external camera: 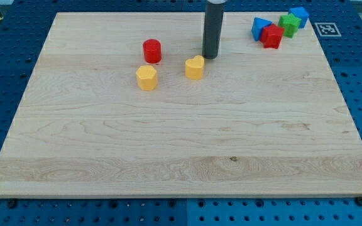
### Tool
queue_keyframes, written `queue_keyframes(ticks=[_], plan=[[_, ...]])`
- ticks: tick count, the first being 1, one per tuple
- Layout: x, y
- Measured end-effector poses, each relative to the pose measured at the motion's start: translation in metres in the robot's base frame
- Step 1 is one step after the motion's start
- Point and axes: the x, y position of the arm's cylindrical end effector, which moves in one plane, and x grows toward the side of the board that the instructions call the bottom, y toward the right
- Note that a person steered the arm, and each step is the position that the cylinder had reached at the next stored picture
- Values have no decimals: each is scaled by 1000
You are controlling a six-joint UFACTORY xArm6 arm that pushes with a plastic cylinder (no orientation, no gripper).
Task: Slide blue cube along with group of blocks left a bit
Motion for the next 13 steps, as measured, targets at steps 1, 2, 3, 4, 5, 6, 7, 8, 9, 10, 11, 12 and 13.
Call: queue_keyframes(ticks=[1,2,3,4,5,6,7,8,9,10,11,12,13], plan=[[3,47],[13,114],[24,178],[14,192],[-25,218],[-40,248],[-79,281],[-143,285],[-143,283],[-141,269],[-129,231],[-126,218],[-126,218]])
